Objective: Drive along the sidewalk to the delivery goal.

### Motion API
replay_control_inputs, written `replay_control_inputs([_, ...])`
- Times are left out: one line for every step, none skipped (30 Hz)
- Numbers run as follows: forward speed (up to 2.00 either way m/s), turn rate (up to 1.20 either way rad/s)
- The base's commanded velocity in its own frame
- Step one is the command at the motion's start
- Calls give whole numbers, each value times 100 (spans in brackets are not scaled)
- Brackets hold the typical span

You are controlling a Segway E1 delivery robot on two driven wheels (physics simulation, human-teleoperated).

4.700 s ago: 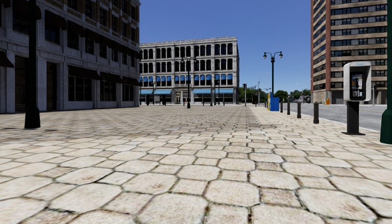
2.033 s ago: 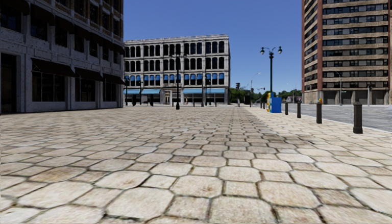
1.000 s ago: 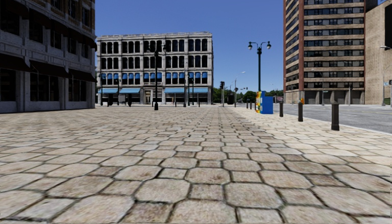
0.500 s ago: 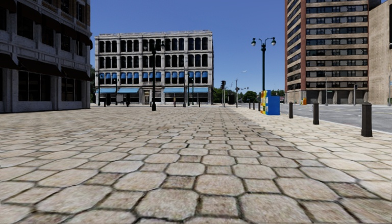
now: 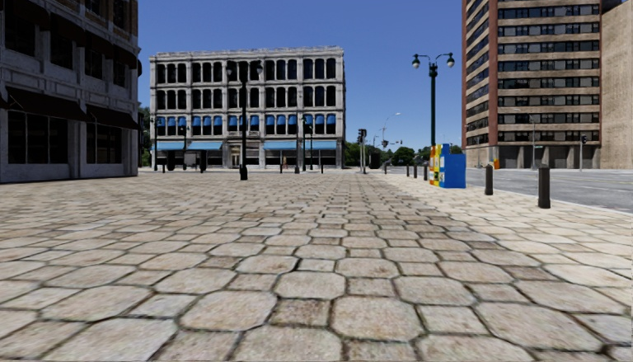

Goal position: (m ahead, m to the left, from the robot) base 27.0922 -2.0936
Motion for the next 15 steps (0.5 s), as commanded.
replay_control_inputs([200,0])
replay_control_inputs([200,0])
replay_control_inputs([200,0])
replay_control_inputs([200,0])
replay_control_inputs([200,0])
replay_control_inputs([200,0])
replay_control_inputs([200,0])
replay_control_inputs([200,0])
replay_control_inputs([200,0])
replay_control_inputs([200,0])
replay_control_inputs([200,0])
replay_control_inputs([200,0])
replay_control_inputs([200,0])
replay_control_inputs([200,0])
replay_control_inputs([200,0])
